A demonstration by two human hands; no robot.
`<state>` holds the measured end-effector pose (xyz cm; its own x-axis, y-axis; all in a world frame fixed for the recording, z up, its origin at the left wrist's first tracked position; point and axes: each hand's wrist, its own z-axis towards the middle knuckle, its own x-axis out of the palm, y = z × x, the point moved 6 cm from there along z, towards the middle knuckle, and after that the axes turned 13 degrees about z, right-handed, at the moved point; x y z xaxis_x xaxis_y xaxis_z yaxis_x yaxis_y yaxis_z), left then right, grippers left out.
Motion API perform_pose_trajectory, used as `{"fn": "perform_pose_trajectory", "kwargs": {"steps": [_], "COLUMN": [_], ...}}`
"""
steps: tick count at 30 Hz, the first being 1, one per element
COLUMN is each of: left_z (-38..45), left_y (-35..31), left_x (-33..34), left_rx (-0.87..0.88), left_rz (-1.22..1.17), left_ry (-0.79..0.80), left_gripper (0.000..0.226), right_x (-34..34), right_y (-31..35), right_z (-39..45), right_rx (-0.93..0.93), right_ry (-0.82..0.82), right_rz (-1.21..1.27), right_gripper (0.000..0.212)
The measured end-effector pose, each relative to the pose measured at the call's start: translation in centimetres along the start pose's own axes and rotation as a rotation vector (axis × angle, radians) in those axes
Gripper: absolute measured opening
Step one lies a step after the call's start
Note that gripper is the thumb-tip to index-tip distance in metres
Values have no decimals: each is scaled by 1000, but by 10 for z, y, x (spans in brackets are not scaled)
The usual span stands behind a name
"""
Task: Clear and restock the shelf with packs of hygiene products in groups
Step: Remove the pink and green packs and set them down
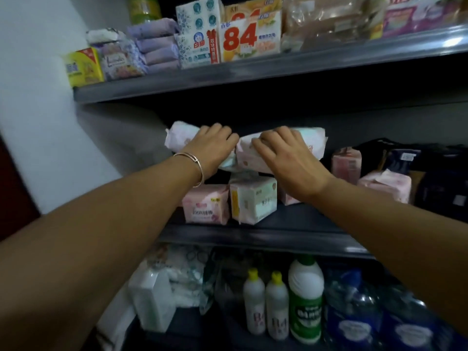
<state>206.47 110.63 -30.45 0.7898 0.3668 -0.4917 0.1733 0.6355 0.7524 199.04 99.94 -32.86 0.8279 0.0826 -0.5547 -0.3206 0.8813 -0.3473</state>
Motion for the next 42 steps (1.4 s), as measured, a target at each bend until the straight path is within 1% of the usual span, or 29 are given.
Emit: {"fn": "perform_pose_trajectory", "kwargs": {"steps": [3, 5, 9, 13, 15, 16, 18, 19, 20, 21, 22, 23, 25, 26, 27, 29, 30, 31, 32, 34, 35, 36, 37, 38, 40, 42], "left_z": [-33, -58, -117, -195, -236, -255, -294, -313, -332, -352, -372, -390, -419, -429, -437, -447, -453, -457, -453, -449, -446, -444, -440, -437, -430, -428], "left_y": [3, 1, -14, -44, -64, -75, -97, -103, -111, -121, -129, -137, -154, -158, -161, -176, -188, -197, -201, -208, -212, -219, -221, -223, -230, -237], "left_x": [-29, -44, -60, -50, -32, -22, 0, 8, 24, 39, 56, 66, 88, 102, 120, 139, 158, 173, 186, 214, 228, 242, 252, 261, 276, 289], "left_rx": [-12, -7, -18, 12, 51, 88, 158, 151, 164, 193, 220, 234, 244, 225, 201, 267, 327, 360, 329, 237, 230, 260, 269, 250, 214, 196], "left_rz": [30, 35, 40, -9, -50, -55, -87, -100, -118, -140, -121, -147, -221, -224, -232, -212, -168, -166, -195, -251, -264, -263, -251, -275, -282, -309], "left_ry": [-44, -32, 89, 244, 326, 324, 273, 265, 324, 420, 527, 545, 463, 464, 435, 614, 700, 752, 744, 643, 592, 563, 560, 573, 512, 454], "left_gripper": [49, 46, 53, 53, 52, 50, 46, 47, 46, 43, 40, 37, 22, 13, 12, 27, 30, 32, 32, 32, 31, 24, 17, 18, 32, 38], "right_x": [-26, -40, -54, -44, -28, -21, 1, 18, 35, 51, 68, 85, 120, 136, 154, 175, 189, 203, 218, 246, 260, 274, 286, 299, 324, 342], "right_y": [21, 39, 82, 138, 170, 186, 219, 234, 250, 268, 285, 302, 330, 341, 352, 363, 367, 371, 374, 378, 380, 382, 384, 387, 392, 396], "right_z": [-13, -23, -53, -90, -109, -117, -130, -136, -143, -149, -154, -159, -169, -173, -174, -176, -177, -175, -174, -167, -163, -157, -152, -148, -143, -145], "right_rx": [-6, -7, 17, -22, -40, -42, -26, -12, -2, 0, -6, -13, 5, 32, 50, 88, 102, 104, 100, 81, 73, 64, 53, 46, 47, 58], "right_ry": [3, 21, 130, 259, 347, 366, 451, 544, 622, 692, 721, 752, 850, 891, 920, 956, 970, 980, 990, 1009, 1010, 1007, 999, 990, 987, 992], "right_rz": [14, 26, 157, 303, 411, 483, 558, 546, 555, 581, 616, 639, 671, 692, 702, 727, 735, 737, 737, 730, 726, 724, 723, 726, 741, 778], "right_gripper": [62, 61, 53, 39, 28, 26, 53, 53, 43, 34, 30, 28, 27, 27, 26, 26, 27, 27, 26, 25, 27, 28, 31, 33, 36, 42]}}
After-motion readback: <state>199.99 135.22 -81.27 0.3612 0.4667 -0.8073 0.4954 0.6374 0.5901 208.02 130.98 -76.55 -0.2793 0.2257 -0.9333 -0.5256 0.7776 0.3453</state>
